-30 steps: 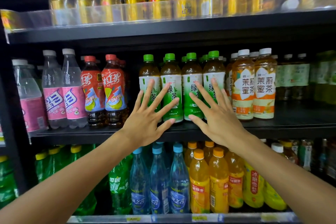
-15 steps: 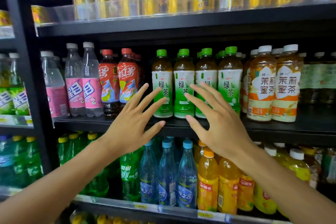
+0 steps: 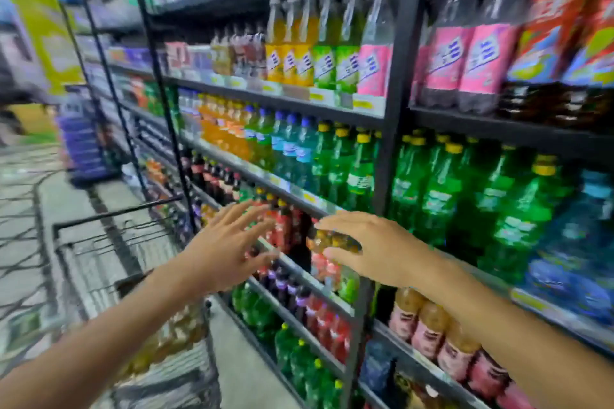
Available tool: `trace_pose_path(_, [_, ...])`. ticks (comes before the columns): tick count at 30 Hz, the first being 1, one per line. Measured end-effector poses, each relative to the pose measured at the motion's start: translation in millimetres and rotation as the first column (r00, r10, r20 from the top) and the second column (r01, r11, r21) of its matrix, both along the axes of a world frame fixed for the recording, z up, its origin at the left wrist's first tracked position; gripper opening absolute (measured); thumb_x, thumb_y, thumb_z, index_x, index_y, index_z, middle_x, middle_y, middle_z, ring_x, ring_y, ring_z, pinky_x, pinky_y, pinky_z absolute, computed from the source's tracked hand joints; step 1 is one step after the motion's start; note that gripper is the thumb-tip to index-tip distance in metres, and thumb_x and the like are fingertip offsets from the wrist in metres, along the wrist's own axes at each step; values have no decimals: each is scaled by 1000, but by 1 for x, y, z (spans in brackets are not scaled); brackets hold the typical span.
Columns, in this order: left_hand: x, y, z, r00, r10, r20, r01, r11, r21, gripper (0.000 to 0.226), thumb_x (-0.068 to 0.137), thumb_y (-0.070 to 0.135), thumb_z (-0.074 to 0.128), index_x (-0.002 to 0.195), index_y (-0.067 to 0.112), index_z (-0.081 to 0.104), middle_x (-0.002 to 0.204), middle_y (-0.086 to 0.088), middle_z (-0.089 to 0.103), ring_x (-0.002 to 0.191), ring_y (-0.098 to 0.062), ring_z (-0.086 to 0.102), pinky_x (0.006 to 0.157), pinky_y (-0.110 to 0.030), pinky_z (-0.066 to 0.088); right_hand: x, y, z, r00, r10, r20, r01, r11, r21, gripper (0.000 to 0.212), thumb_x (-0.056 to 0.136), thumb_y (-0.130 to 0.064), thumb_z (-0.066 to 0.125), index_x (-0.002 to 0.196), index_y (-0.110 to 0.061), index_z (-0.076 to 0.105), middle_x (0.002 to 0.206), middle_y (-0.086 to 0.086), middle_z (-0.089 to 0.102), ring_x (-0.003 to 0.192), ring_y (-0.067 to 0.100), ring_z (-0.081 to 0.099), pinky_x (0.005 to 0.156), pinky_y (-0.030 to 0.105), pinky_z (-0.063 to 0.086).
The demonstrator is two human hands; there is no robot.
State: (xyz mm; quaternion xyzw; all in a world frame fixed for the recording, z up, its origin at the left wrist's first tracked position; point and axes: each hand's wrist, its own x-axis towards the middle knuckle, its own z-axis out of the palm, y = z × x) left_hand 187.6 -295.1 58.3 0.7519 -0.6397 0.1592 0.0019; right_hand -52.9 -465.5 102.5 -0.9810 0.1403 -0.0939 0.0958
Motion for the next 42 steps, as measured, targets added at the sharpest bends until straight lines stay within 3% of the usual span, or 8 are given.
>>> trace_pose_path(4, [70, 104, -71, 958, 263, -112, -246, 959, 143, 88, 97, 75, 8, 132, 20, 67, 142, -10, 62, 133, -37, 56, 108, -57, 46, 106, 43, -69, 980, 160, -120, -149, 984, 96, 55, 99, -56, 50, 150, -37, 41, 157, -16, 38, 144, 7, 35, 117, 30, 32])
trace_pose_path(10, [121, 233, -159, 731, 619, -286, -516, 776, 362, 118, 68, 91, -16, 158, 31, 31, 167, -2, 25, 155, -30, 19, 126, -46, 12, 225, 107, -186, 911, 296, -288, -203, 928, 312, 81, 86, -81, 32, 150, -33, 43, 158, -8, 40, 147, 12, 33, 120, 34, 29])
trace_pose_path(15, [149, 274, -212, 554, 742, -378, -535, 665, 521, 76, 90, 68, 26, 122, 18, 74, 127, -14, 70, 115, -37, 67, 94, -49, 56, 296, 123, -265, 818, 337, -466, -134, 899, 416, 64, 95, -62, 50, 152, -35, 39, 161, -3, 34, 147, 19, 34, 117, 36, 33])
trace_pose_path(20, [207, 264, -280, 464, 786, -409, -543, 617, 569, 102, 73, 77, 5, 159, 28, 31, 167, -6, 25, 154, -31, 20, 126, -43, 16, 372, 114, -318, 783, 349, -515, -77, 876, 476, 62, 98, -49, 58, 153, -29, 38, 160, 3, 36, 147, 20, 35, 118, 36, 31])
trace_pose_path(30, [371, 199, -384, 333, 850, -408, -456, 524, 719, 75, 100, 64, 31, 163, 28, 10, 171, -3, 5, 157, -31, 0, 126, -45, 3, 565, 85, -449, 748, 313, -585, 162, 769, 618, 71, 98, -46, 58, 158, -21, 28, 163, 2, 32, 144, 22, 41, 117, 38, 36])
trace_pose_path(35, [443, 160, -438, 276, 862, -425, -380, 504, 776, 73, 102, 59, 37, 162, 26, 13, 171, -5, 6, 157, -30, -3, 126, -47, 4, 632, 81, -508, 736, 219, -640, 351, 685, 638, 67, 99, -33, 61, 157, -21, 28, 142, 7, 56, 120, 37, 62, 99, 49, 51])
trace_pose_path(40, [495, 134, -493, 136, 863, -486, -330, 502, 799, 70, 104, 54, 39, 163, 25, 14, 171, -8, 7, 157, -34, -1, 126, -48, 5, 681, 85, -587, 798, 52, -601, 464, 583, 667, 62, 93, -27, 71, 145, -20, 40, 131, 5, 60, 110, 15, 62, 79, 12, 47])
trace_pose_path(42, [511, 130, -523, 143, 853, -503, -303, 521, 798, 70, 105, 52, 40, 163, 24, 13, 171, -9, 7, 157, -34, -2, 127, -48, 5, 698, 84, -627, 815, -36, -579, 503, 542, 673, 62, 90, -25, 75, 139, -34, 37, 122, 1, 64, 105, 19, 68, 81, 29, 58])
